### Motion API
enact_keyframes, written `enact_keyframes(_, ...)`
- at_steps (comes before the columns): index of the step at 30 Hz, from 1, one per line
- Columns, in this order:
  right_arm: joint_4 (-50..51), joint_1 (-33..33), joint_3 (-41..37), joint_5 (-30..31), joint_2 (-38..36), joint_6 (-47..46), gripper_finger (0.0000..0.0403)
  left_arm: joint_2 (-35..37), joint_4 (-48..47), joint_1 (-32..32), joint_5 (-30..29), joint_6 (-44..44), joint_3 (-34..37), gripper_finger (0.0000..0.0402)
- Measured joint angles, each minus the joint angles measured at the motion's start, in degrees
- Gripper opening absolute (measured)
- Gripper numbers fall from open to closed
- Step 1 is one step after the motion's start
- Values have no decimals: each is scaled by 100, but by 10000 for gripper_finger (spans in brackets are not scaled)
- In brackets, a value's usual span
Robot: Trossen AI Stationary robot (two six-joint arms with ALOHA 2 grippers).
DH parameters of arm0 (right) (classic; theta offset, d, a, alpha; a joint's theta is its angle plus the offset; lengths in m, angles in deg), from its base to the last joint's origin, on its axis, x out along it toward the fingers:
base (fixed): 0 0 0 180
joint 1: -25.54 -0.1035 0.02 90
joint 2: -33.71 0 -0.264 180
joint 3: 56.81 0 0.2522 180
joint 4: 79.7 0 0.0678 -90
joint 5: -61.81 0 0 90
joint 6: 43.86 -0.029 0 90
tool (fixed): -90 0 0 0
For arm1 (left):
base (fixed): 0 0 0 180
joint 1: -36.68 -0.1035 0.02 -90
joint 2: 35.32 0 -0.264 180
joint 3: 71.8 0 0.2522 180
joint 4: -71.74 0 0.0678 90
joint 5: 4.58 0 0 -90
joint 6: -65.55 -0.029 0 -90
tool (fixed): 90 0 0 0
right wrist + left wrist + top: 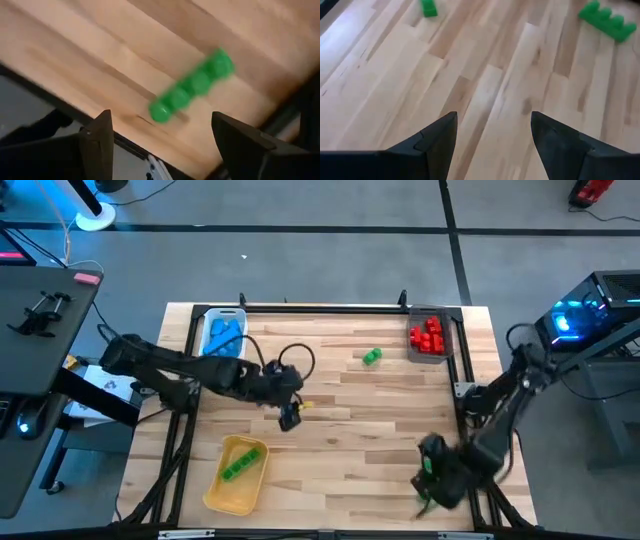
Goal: Sort blocks
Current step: Put the green game piece into the yellow bin
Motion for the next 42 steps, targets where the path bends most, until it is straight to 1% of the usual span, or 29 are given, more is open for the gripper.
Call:
enact_keyframes(2, 97, -293, 0, -53, 146, -768, 240, 198, 296, -63, 9, 151, 317, 239)
enact_keyframes(4, 113, -551, -66, -71, 201, -1534, 240, 469, 821, -38, 62, 358, 709, 239)
enact_keyframes(6, -197, -748, -395, -95, 133, -2218, 240, 800, 1491, 94, 154, 625, 1182, 239)
enact_keyframes(8, -678, -796, -871, -267, -4, -2328, 240, 1152, 2321, 281, 179, 818, 1679, 239)
enact_keyframes(11, -1457, -498, -1712, -286, -280, -2314, 240, 1635, 3469, 554, 175, 983, 2297, 239)
enact_keyframes(14, -2344, -139, -2426, -273, -549, -2171, 240, 2020, 4109, 778, 126, 1231, 2654, 239)
enact_keyframes(17, -2871, -26, -2880, -428, -689, -2154, 240, 2241, 4059, 981, -155, 1519, 2733, 239)
enact_keyframes(19, -2966, -24, -3033, -707, -694, -2172, 240, 2302, 3971, 1118, -411, 1598, 2735, 239)
enact_keyframes(21, -2949, -79, -3126, -816, -694, -2199, 240, 2303, 3950, 1241, -681, 1628, 2735, 239)
enact_keyframes(24, -2956, -91, -3228, -836, -694, -2210, 240, 2250, 3944, 1374, -1045, 1629, 2736, 239)
enact_keyframes(27, -3245, 2, -3351, -658, -694, -2149, 240, 2161, 3941, 1407, -1335, 1666, 2737, 239)
enact_keyframes(32, -3416, 179, -3463, -644, -572, -2101, 240, 2013, 3981, 1400, -1561, 1888, 2737, 239)
enact_keyframes(38, -3537, 333, -3449, -713, -256, -2044, 238, 1891, 4066, 1400, -1588, 1958, 2739, 239)
enact_keyframes(40, -3551, 345, -3445, -703, -208, -2008, 227, 1890, 4230, 1400, -1638, 1981, 2741, 239)
enact_keyframes(42, -3574, 345, -3443, -616, -203, -1895, 201, 1895, 4757, 1400, -1651, 1812, 2741, 239)
